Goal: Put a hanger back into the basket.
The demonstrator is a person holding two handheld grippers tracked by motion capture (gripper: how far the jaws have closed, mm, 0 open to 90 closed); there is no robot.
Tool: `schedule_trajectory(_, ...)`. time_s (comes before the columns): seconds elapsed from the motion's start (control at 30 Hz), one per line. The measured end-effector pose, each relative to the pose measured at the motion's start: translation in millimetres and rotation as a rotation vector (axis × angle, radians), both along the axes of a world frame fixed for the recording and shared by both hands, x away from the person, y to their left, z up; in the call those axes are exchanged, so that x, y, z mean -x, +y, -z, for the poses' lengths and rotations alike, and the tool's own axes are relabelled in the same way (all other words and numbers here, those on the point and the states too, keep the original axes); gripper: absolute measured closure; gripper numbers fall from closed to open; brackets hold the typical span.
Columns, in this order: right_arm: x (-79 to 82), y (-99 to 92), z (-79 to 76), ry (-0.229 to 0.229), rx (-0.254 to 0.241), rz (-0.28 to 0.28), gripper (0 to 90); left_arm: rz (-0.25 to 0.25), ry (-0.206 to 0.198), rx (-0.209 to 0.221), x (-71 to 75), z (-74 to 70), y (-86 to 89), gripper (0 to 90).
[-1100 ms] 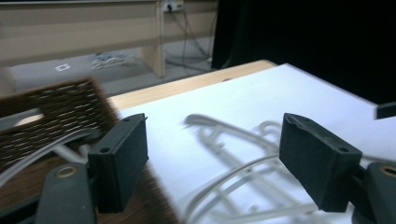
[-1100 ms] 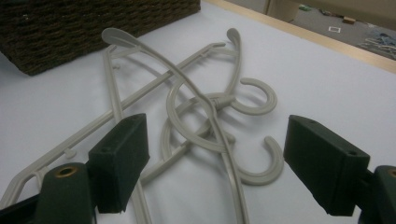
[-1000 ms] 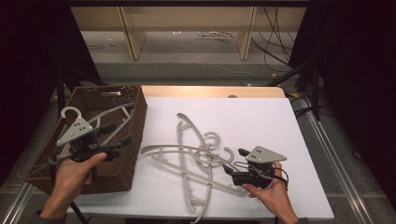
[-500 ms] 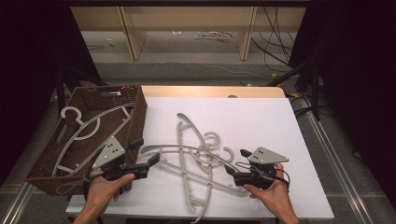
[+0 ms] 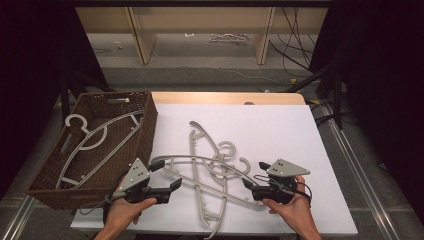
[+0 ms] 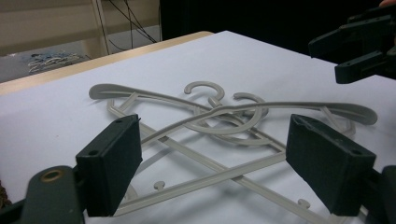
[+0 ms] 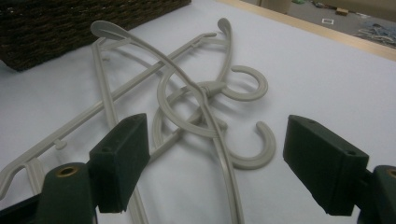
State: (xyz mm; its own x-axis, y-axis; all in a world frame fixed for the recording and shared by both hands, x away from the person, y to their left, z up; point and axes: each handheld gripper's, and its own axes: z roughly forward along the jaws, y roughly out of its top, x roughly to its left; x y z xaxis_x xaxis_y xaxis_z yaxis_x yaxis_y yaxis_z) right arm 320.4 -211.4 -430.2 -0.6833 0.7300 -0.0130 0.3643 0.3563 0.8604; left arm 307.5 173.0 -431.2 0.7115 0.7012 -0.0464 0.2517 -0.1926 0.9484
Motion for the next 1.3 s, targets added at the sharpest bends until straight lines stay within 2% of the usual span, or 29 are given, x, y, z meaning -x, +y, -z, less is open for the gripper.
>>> schedule_trajectory(0.27,-10.7,0.1,2.8,0.036,0.042,-0.004,29.7,0.006,-0.003,-0.003,0.4,4.6,3.7,18.1)
schedule_trajectory(0.33,-14.6,0.3,3.5,0.051,0.05,-0.007,29.7,0.003,0.006,0.014,0.7,4.8,3.1,17.9)
schedule_trajectory(0.4,-18.9,2.1,4.9,0.073,0.071,-0.011,29.7,0.013,-0.009,0.013,-0.5,5.2,2.8,17.6)
schedule_trajectory(0.43,-21.4,3.5,6.4,0.078,0.08,-0.014,29.7,0.009,-0.007,0.006,-0.3,5.0,2.9,17.6)
schedule_trajectory(0.47,-26.6,6.7,10.0,0.107,0.108,-0.036,29.7,0.004,0.006,0.013,-0.2,5.9,2.5,17.5)
schedule_trajectory(0.5,-28.6,8.4,12.0,0.122,0.121,-0.041,29.7,0.006,0.002,0.006,-0.7,6.2,3.0,17.4)
schedule_trajectory(0.53,-31.2,9.4,14.4,0.121,0.144,-0.05,29.7,0.006,0.002,0.006,-0.7,6.2,3.0,17.3)
schedule_trajectory(0.57,-31.2,9.4,14.4,0.121,0.144,-0.05,29.7,0.01,-0.002,0.001,-1.4,6.5,3.6,17.3)
schedule_trajectory(0.6,-33.2,10.7,15.8,0.134,0.158,-0.053,29.7,0.008,0.008,0.019,-1.5,7.5,3.0,17.3)
schedule_trajectory(0.63,-35.0,12.0,17.7,0.141,0.165,-0.052,29.8,0.001,0.014,0.02,-1.2,7.5,3.2,17.2)
schedule_trajectory(0.73,-43.6,15.8,22.8,0.169,0.203,-0.074,34.8,-0.005,0.012,0.005,-1.5,7.1,4.0,17.2)
schedule_trajectory(0.8,-45.2,17.4,24.4,0.172,0.206,-0.07,36.1,-0.003,0.013,0.007,-0.9,7.8,4.0,17.2)
schedule_trajectory(0.83,-46.6,18.5,24.9,0.189,0.216,-0.07,38.1,-0.004,0.004,0.006,-0.9,7.6,4.3,17.2)
schedule_trajectory(0.87,-48.6,20.1,27.6,0.18,0.224,-0.073,40.0,-0.01,0.007,0.005,0.0,7.0,4.2,17.3)
schedule_trajectory(0.93,-52.3,24.4,30.7,0.205,0.259,-0.086,45.8,-0.004,-0.001,-0.004,-0.3,7.0,4.4,17.3)
schedule_trajectory(1.0,-53.4,26.3,33.1,0.194,0.268,-0.082,47.3,-0.005,0.001,-0.004,-0.3,7.2,4.1,17.3)
schedule_trajectory(1.1,-54.6,29.5,33.2,0.223,0.303,-0.103,54.3,0.0,-0.002,-0.002,-0.8,7.2,3.7,17.4)
schedule_trajectory(1.13,-55.8,31.1,35.0,0.204,0.307,-0.108,57.1,0.001,-0.001,-0.004,-0.9,7.4,3.6,17.4)
schedule_trajectory(1.17,-55.8,34.1,34.4,0.237,0.322,-0.123,60.9,0.0,0.001,-0.011,-0.7,7.2,3.7,17.4)
schedule_trajectory(1.23,-57.1,35.3,35.6,0.23,0.333,-0.135,62.9,0.006,-0.008,-0.02,-1.2,6.9,3.9,17.4)
schedule_trajectory(1.27,-57.9,37.2,36.0,0.242,0.345,-0.144,64.0,-0.001,0.005,-0.007,-0.2,7.3,2.8,17.4)
schedule_trajectory(1.3,-59.0,38.6,37.0,0.238,0.356,-0.15,64.9,0.002,-0.001,-0.014,-0.5,7.2,2.9,17.4)
